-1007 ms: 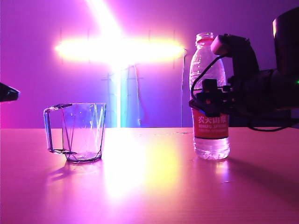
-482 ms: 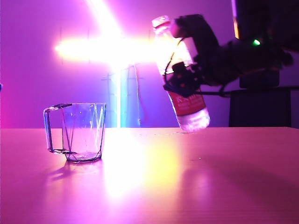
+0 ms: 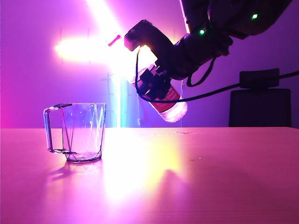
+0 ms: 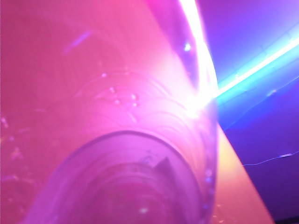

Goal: Pick up the mineral water bottle on the table and pour water into the mug until it's half full.

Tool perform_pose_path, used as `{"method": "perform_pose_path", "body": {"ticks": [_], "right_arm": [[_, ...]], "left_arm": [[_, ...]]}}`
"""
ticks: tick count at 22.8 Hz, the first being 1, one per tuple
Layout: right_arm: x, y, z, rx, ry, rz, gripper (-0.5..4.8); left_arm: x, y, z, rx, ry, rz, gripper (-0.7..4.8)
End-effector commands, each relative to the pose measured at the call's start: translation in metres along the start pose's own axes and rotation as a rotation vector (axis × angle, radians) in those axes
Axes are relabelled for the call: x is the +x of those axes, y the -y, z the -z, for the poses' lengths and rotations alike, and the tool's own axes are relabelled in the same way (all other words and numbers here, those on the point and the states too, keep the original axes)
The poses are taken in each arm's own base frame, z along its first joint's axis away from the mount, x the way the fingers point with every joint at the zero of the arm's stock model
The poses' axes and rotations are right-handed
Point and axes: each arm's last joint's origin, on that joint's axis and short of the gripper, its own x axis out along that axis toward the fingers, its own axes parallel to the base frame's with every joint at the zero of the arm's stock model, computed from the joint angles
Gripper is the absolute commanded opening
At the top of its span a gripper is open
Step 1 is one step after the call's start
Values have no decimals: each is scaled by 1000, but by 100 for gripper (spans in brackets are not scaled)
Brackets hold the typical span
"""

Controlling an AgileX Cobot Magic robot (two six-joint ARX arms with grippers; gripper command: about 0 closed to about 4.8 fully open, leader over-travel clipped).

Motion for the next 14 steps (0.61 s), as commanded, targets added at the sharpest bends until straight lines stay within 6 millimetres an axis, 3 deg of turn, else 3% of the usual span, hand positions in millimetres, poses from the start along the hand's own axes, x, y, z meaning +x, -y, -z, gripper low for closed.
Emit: {"method": "perform_pose_path", "body": {"ticks": [1,7,14], "right_arm": [[4,2,-15,-87,39,48,260],[7,-17,-23,-276,-15,26,260],[11,-23,-19,-441,-122,68,260]], "left_arm": [[0,-2,-2,-4,15,-17,-2],[0,-2,-2,-4,16,-19,-2],[0,-2,-2,-4,16,-16,-2]]}}
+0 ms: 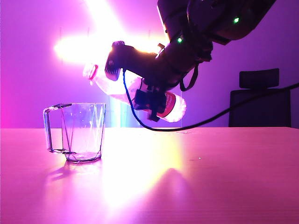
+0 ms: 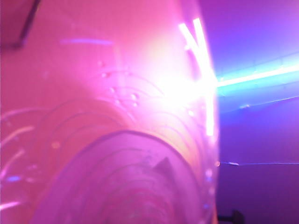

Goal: Pick up the mineral water bottle on the table and pour water into the mug until it's half full.

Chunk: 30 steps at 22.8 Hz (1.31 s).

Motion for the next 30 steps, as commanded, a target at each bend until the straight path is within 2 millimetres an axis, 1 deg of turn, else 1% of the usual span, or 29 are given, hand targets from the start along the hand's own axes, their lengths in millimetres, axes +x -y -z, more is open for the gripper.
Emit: {"method": "perform_pose_path", "body": {"ticks": [1,5,11,17,18,19,30], "right_arm": [[-1,10,-4,-62,-21,86,260],[-1,10,-4,-141,-89,112,260],[-1,12,-7,-216,-123,162,260],[-1,11,-8,-273,-156,166,259],[-1,11,-8,-288,-162,166,248],[-1,11,-9,-293,-163,167,231],[-2,13,-10,-310,-183,197,230]], "left_arm": [[0,0,-2,-2,15,5,-2],[0,0,-2,-2,15,5,-2],[0,0,-2,-2,15,5,-2],[0,0,-2,-2,15,5,-2],[0,0,-2,-2,15,5,-2],[0,0,-2,-2,15,5,-2],[0,0,-2,-2,15,5,-2]]}}
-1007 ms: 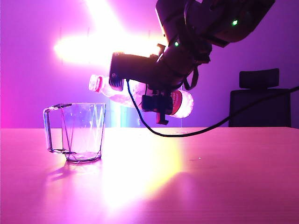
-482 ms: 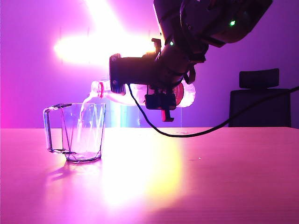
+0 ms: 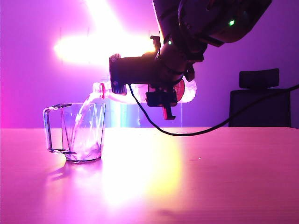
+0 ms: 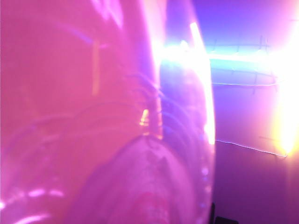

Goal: Pick up the mineral water bottle on the table and pour water into the mug until it's half full.

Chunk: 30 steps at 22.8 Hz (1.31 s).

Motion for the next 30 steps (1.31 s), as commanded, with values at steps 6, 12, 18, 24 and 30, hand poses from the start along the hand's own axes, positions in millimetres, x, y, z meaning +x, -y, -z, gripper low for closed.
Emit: {"method": "perform_pose_path", "body": {"ticks": [6,12,18,24,30], "right_arm": [[-3,14,-1,25,-15,81,230],[-3,14,-1,24,-16,81,230],[-3,14,0,3,-28,82,230],[-3,14,0,7,-27,81,230],[-3,13,0,65,-25,76,230]], "left_arm": [[0,0,-2,-2,15,5,-2],[0,0,-2,-2,15,5,-2],[0,0,-2,-2,15,5,-2],[0,0,-2,-2,15,5,-2],[0,0,-2,-2,15,5,-2]]}}
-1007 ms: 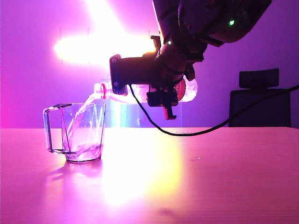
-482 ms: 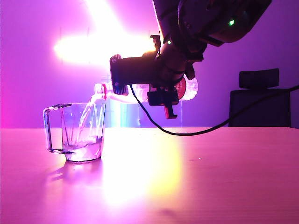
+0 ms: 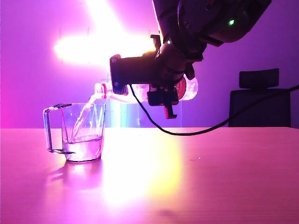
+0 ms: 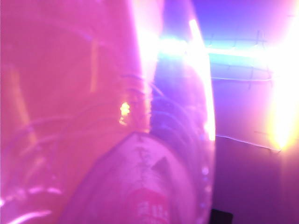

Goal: Pick up the mineral water bottle on the table and pour water into the mug until it's half full.

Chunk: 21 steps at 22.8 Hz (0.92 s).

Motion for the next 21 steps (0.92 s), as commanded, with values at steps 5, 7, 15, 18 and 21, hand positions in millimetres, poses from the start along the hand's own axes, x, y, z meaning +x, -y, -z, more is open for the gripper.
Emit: {"method": "perform_pose_path", "body": {"ticks": [5,7,15,18,21], "right_arm": [[-3,9,-3,138,9,40,230],[-4,9,-4,141,13,38,230],[-4,9,-4,229,8,39,230],[-7,11,-7,347,21,42,231],[-14,20,-9,591,42,61,231]], "left_arm": [[0,0,-2,-2,16,5,-2],[0,0,-2,-2,15,5,-2],[0,0,-2,-2,15,5,-2],[0,0,-2,-2,16,5,-2],[0,0,-2,-2,16,5,-2]]}}
